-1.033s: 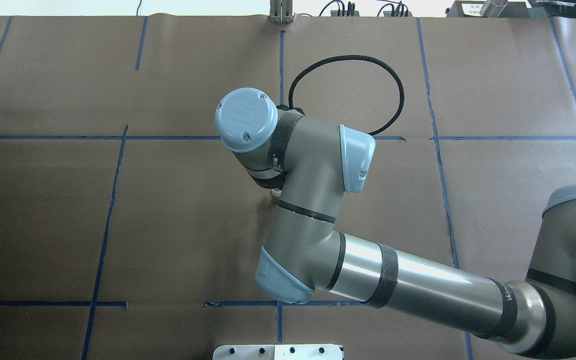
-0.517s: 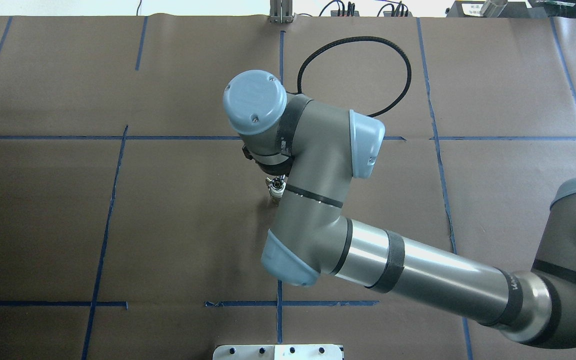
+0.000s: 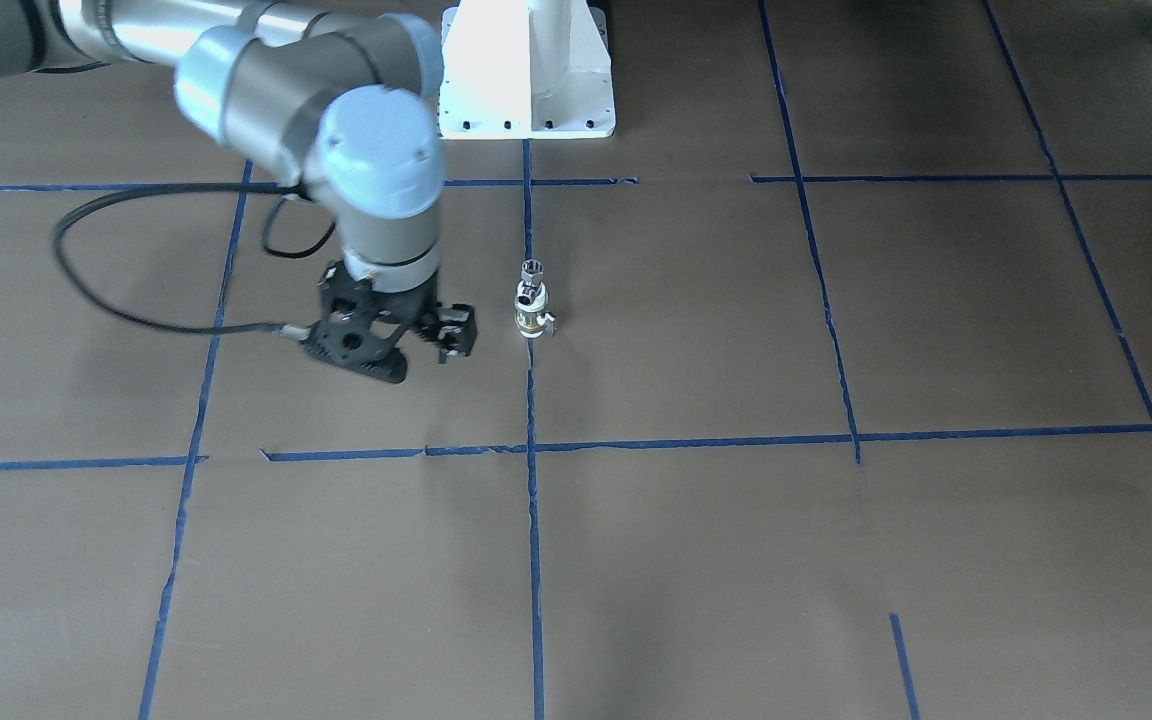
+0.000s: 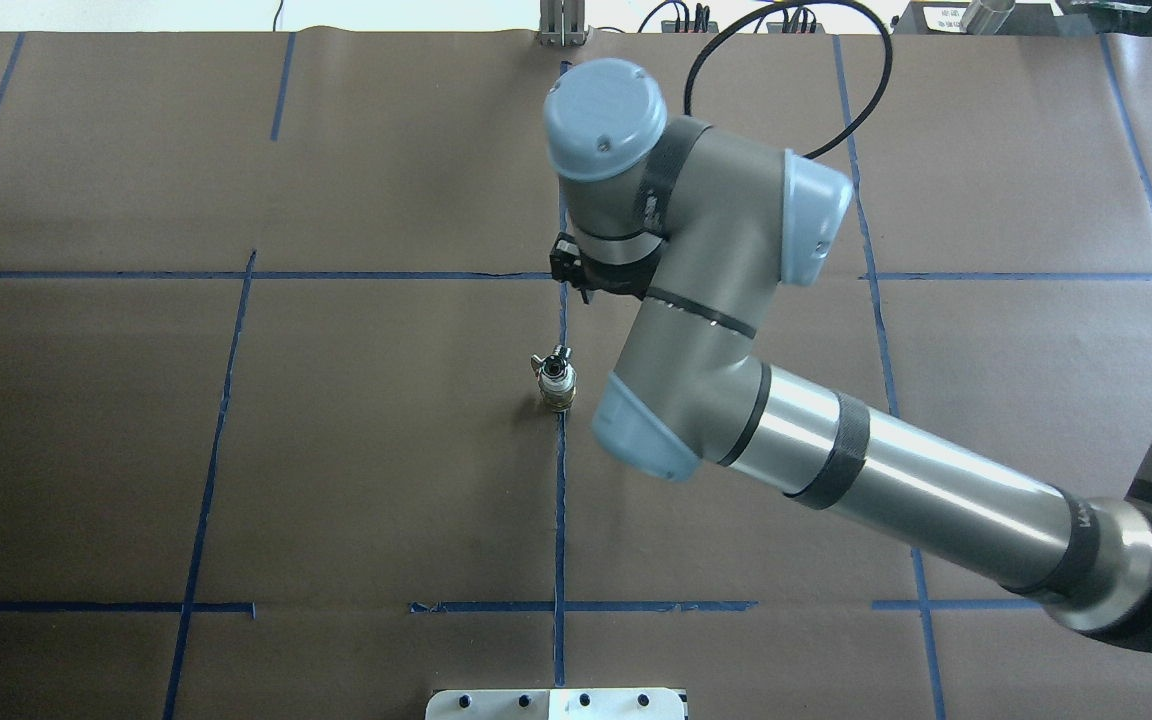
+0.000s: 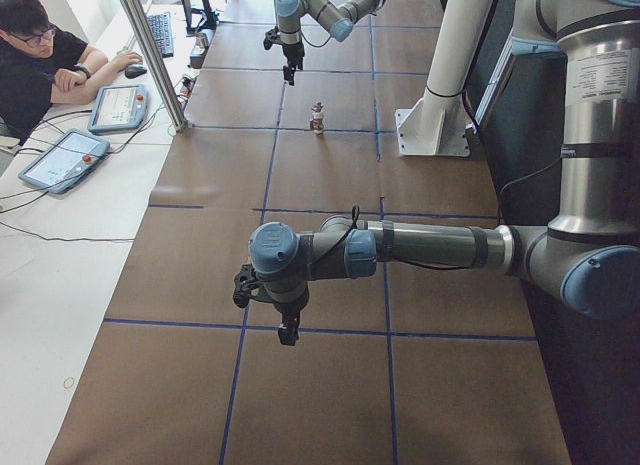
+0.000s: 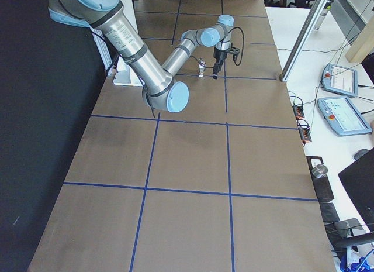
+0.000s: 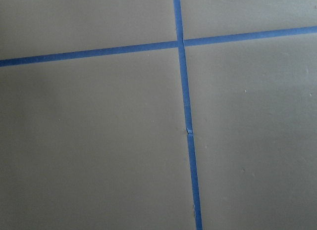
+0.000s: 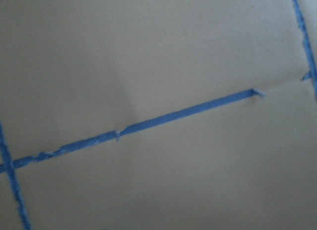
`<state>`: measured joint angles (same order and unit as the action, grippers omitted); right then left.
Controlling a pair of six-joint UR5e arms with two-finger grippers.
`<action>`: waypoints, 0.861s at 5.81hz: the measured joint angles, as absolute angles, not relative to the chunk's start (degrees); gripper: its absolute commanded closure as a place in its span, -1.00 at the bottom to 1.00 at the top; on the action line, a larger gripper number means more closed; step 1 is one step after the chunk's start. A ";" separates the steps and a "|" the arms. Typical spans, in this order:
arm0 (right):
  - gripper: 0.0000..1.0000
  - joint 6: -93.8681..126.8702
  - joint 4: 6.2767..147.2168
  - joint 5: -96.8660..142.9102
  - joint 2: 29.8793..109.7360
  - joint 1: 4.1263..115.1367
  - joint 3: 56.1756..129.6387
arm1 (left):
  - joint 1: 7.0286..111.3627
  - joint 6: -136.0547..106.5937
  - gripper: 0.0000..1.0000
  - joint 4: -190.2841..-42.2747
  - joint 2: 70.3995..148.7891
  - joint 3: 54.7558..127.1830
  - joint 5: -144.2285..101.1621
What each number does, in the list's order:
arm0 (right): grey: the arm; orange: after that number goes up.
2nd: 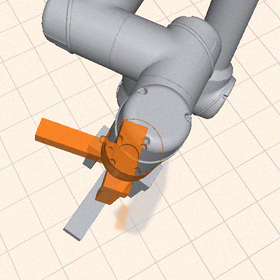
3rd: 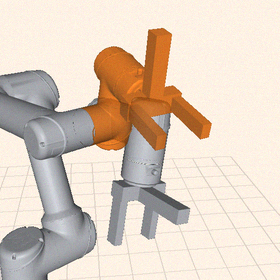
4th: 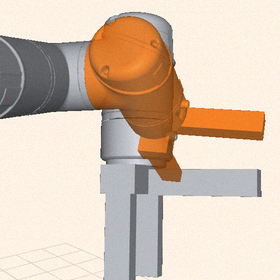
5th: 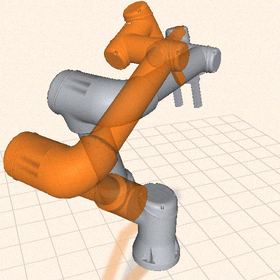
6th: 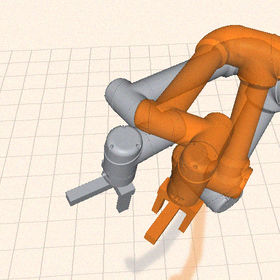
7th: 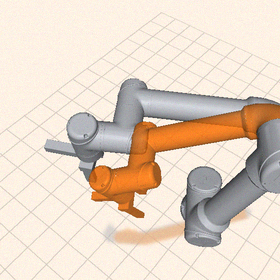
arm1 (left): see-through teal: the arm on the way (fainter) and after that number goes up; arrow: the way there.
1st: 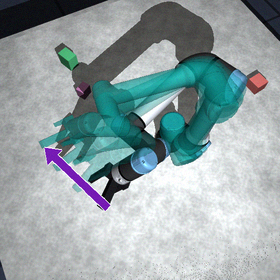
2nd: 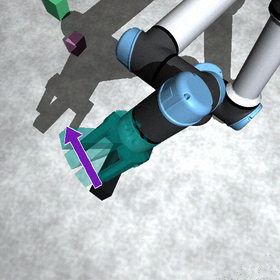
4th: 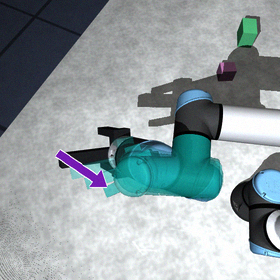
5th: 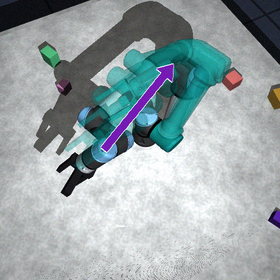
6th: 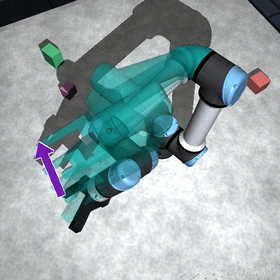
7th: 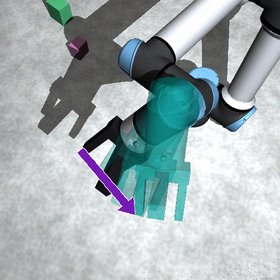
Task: Assemble PPR valve and pipe with both arms
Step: 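Open the right gripper and lift it away from the assembly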
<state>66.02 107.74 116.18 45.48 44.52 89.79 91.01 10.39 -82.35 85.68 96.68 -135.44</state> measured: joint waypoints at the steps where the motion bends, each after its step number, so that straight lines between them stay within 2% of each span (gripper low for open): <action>1: -1.00 54.60 107.63 119.29 50.27 50.28 90.84 | 91.03 10.38 -1.00 -82.35 85.69 96.63 -135.44; 5: -1.00 12.34 107.51 124.02 77.94 70.62 102.70 | 91.05 10.47 -1.00 -84.32 85.56 96.82 -135.48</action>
<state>12.34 107.51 124.02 77.94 70.62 102.70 91.05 10.47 -84.32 85.56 96.82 -135.48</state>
